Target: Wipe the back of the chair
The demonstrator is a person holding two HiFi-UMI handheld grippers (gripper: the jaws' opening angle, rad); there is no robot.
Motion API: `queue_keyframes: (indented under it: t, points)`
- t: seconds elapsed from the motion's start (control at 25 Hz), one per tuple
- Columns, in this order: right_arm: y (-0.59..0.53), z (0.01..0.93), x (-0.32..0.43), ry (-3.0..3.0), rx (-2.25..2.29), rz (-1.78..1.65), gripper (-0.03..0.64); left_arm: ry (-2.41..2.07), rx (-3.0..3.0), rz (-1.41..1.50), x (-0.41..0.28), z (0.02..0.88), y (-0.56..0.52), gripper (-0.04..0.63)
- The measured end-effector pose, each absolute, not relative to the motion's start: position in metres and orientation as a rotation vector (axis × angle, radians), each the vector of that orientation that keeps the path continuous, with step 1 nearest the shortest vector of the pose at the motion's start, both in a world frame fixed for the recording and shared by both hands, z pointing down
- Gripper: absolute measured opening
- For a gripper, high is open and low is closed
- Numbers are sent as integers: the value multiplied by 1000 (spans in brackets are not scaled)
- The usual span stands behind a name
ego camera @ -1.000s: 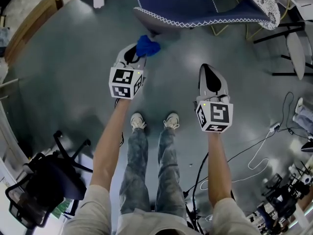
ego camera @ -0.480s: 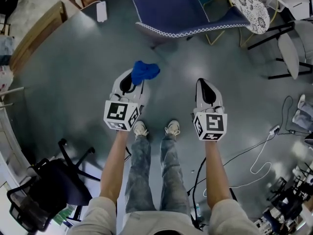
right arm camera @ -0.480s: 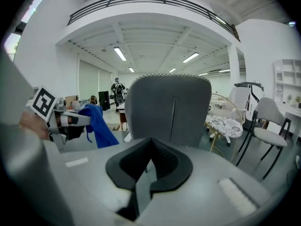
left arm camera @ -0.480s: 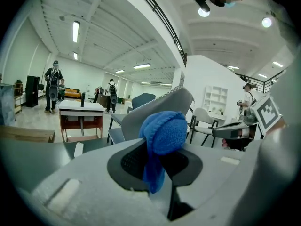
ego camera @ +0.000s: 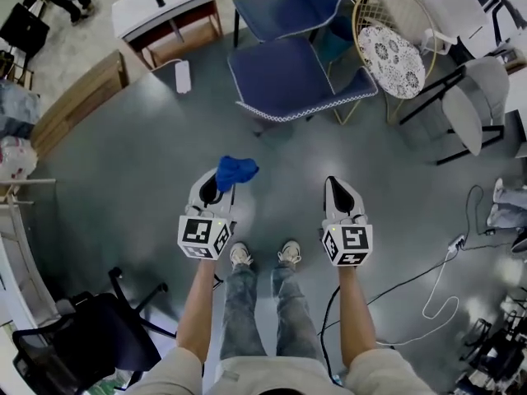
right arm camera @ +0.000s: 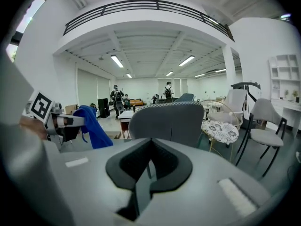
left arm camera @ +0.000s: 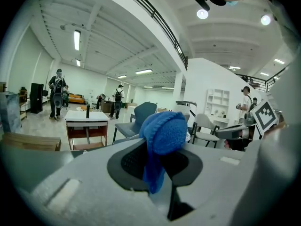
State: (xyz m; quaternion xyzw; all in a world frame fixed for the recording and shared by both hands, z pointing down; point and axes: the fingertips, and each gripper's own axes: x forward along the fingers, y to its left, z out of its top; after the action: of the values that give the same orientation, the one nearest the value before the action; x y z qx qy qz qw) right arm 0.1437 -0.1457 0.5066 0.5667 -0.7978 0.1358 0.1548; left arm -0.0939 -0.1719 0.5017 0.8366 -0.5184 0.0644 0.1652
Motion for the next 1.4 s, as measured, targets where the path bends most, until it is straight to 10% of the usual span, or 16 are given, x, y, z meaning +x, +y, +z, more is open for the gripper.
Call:
queue_keyframes:
  t: [1.4]
  points:
    - [-93,238,191,-2307,1726,82,0,-1592,2492,91,-106,249,-108,67]
